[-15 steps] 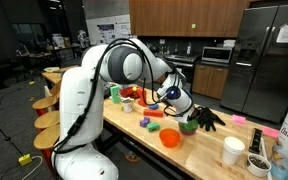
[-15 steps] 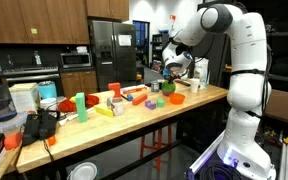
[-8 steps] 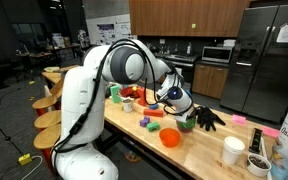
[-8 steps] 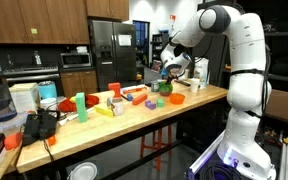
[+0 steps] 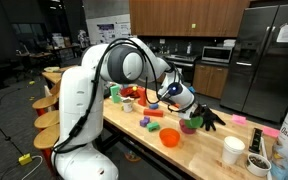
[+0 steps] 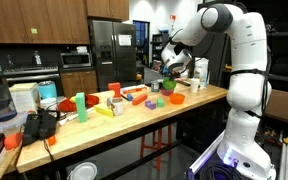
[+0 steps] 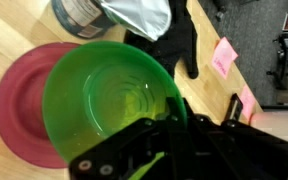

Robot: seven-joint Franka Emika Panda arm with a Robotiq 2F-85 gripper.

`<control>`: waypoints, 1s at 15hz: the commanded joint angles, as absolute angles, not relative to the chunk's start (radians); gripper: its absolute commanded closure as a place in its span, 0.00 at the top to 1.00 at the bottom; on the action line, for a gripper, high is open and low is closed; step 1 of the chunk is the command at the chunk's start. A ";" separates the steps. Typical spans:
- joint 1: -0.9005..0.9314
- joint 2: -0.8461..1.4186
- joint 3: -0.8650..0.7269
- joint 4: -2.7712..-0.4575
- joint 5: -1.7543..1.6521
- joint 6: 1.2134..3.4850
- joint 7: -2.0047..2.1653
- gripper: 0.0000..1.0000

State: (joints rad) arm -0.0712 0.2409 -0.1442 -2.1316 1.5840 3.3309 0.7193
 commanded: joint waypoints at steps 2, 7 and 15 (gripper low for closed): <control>-0.079 0.133 -0.141 -2.174 1.610 3.460 0.648 0.01; 0.054 0.092 -0.373 -2.156 1.656 3.460 0.537 0.01; 0.265 0.102 -0.692 -2.105 1.710 3.453 0.449 0.01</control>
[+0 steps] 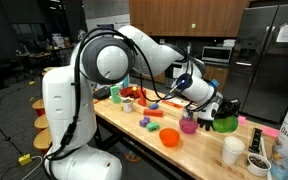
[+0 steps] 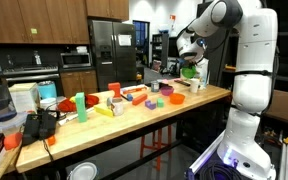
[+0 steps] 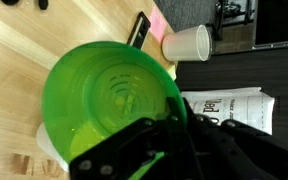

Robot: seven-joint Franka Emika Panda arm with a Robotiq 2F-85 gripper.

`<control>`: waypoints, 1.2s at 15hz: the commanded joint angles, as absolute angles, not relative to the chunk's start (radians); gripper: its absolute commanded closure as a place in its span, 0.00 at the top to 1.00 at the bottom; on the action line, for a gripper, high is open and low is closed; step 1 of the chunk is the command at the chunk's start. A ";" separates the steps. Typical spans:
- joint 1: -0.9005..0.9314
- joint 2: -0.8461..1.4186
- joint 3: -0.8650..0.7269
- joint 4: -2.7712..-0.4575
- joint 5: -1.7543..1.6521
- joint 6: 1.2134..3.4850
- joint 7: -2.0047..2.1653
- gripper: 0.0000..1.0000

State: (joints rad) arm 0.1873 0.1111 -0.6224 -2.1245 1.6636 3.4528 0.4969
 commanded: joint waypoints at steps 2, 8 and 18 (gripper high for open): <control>0.301 0.105 -0.708 -2.108 1.735 3.453 0.421 0.01; 0.326 0.096 -0.606 -2.141 1.835 3.447 0.350 0.01; -0.045 0.132 -0.199 -2.168 1.821 3.375 0.411 0.01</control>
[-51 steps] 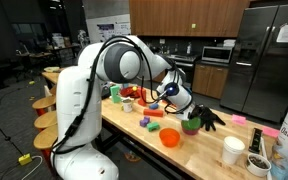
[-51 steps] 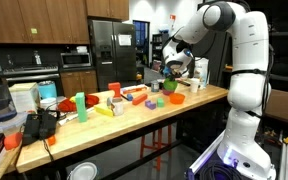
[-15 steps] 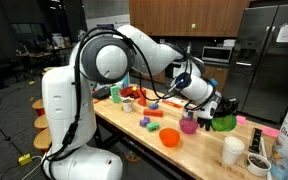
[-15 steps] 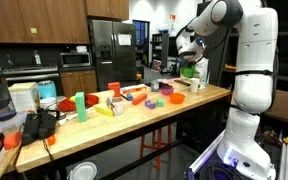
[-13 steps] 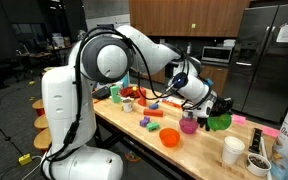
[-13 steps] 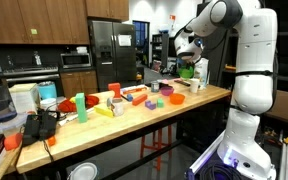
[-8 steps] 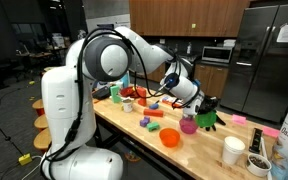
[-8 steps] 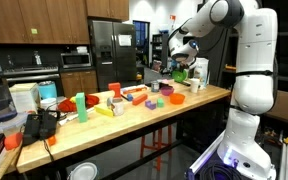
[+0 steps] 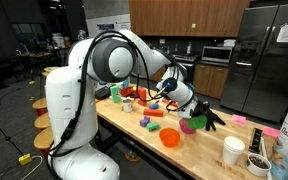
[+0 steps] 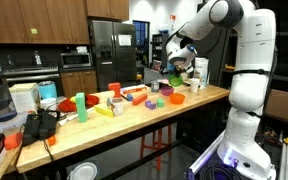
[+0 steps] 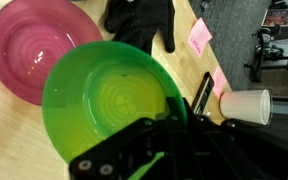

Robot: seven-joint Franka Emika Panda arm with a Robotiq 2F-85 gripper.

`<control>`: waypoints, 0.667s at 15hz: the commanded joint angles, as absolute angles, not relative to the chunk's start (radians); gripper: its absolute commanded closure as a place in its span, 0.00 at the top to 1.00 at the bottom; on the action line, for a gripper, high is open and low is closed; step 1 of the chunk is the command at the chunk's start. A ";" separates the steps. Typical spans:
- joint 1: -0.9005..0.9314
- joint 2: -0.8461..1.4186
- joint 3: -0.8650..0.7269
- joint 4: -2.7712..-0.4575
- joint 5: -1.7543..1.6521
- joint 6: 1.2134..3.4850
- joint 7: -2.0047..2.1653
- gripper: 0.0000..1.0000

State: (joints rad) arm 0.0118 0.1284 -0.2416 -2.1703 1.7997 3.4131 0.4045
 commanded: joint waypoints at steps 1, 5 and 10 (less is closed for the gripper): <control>-0.056 0.142 -0.190 -2.167 1.822 3.358 0.415 0.01; -0.087 0.171 -0.169 -2.160 1.816 3.295 0.429 0.01; -0.100 0.191 -0.159 -2.158 1.812 3.248 0.440 0.01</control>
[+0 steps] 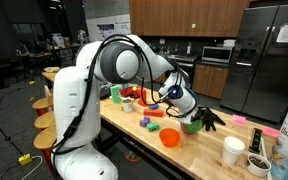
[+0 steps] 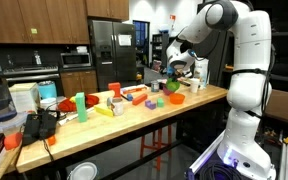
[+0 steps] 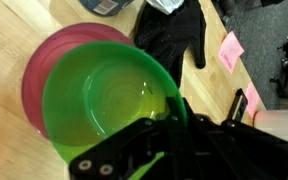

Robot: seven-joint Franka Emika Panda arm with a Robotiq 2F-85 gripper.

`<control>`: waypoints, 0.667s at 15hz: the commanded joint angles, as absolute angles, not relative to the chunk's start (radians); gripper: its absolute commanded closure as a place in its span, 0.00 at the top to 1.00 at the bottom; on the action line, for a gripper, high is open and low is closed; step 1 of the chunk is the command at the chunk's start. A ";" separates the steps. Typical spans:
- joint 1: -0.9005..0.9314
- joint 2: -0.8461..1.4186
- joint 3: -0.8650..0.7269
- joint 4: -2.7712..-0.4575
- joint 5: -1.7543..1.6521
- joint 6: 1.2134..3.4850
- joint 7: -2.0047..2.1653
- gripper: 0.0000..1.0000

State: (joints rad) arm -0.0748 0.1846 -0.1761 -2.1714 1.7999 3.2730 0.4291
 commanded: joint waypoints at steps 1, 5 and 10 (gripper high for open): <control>-0.101 0.193 -0.157 -2.159 1.813 3.244 0.444 0.01; -0.099 0.206 -0.160 -2.173 1.737 3.203 0.548 0.01; -0.089 0.228 -0.171 -2.175 1.587 3.129 0.708 0.01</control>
State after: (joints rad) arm -0.0774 0.2266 -0.1737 -2.1732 1.6645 3.1681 0.6174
